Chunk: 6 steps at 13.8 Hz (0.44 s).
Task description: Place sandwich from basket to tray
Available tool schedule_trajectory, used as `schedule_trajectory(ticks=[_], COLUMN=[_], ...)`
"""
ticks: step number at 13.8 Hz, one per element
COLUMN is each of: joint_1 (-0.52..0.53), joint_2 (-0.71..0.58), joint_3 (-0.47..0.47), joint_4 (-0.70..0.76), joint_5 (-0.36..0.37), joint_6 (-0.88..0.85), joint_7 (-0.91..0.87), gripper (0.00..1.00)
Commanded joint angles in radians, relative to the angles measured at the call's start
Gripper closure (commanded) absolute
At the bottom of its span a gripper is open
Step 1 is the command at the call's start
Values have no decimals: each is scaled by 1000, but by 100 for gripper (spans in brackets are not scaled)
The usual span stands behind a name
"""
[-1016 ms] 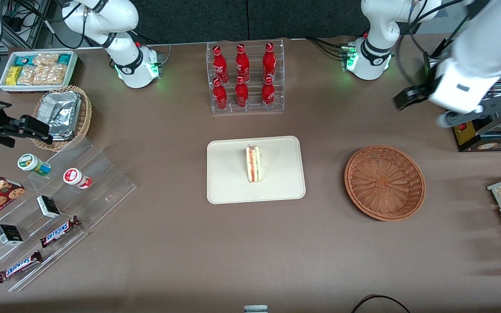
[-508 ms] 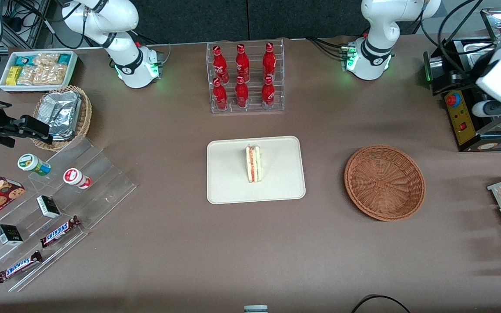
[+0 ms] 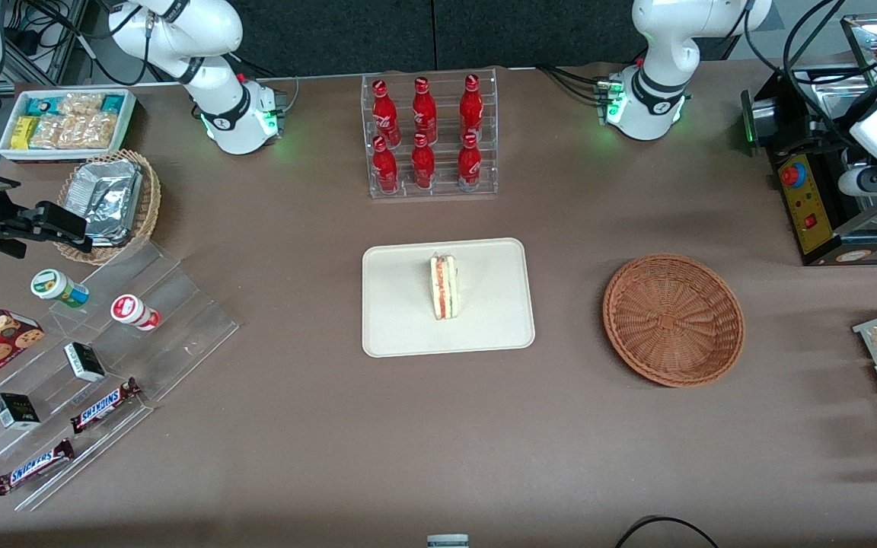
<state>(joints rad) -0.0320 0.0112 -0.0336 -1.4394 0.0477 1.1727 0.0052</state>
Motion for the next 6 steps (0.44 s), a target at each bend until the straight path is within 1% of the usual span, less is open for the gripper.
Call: schedule_trajectory(ticks=[1, 4, 6], joint_1=[-2, -2, -23], joint_2=[-5, 6, 6], joint_3=[-3, -5, 0], joint_4=[-24, -27, -30], joint_5=[15, 9, 1], joint_6=[37, 65, 64], joint_7=[15, -30, -65], gripper=[0, 0, 0])
